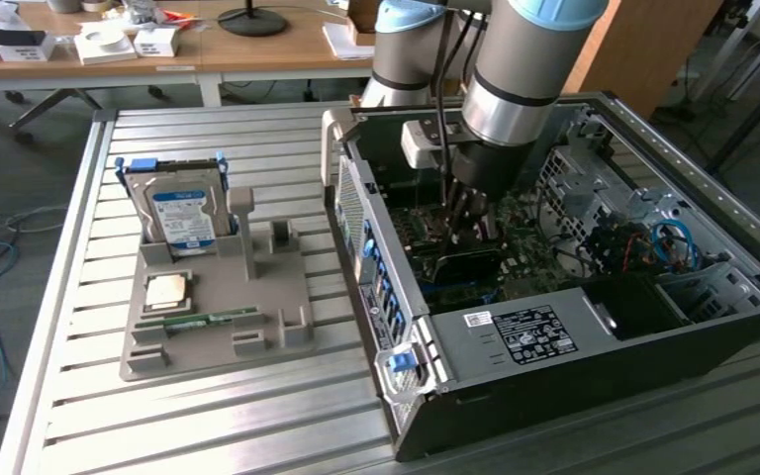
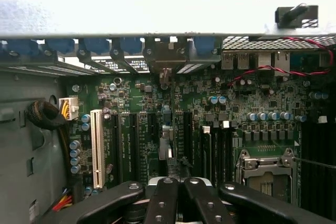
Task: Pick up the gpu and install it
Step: 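Press down on the gpu until it lock into place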
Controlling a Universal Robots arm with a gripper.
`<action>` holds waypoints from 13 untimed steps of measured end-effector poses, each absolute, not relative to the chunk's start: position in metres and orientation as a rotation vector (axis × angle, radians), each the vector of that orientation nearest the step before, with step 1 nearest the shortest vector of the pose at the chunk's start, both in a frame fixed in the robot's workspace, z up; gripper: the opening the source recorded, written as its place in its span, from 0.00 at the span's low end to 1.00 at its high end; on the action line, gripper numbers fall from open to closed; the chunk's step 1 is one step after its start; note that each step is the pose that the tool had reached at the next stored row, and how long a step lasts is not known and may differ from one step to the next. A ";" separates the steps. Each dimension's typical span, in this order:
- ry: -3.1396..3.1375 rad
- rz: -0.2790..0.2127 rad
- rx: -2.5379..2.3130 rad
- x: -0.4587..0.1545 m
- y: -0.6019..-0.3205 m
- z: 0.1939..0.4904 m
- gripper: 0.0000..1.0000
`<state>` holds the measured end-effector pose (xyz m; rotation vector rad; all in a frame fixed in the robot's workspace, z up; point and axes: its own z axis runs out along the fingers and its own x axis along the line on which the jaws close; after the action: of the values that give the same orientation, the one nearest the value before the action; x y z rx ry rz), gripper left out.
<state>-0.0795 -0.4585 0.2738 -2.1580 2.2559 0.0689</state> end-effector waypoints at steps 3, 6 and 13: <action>2.256 0.069 -2.158 -0.080 -0.459 0.279 0.11; 2.256 0.069 -2.158 -0.080 -0.459 0.285 0.11; 2.256 0.069 -2.158 -0.080 -0.459 0.300 0.11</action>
<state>-0.0795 -0.4585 0.3004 -2.1578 2.2557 0.0685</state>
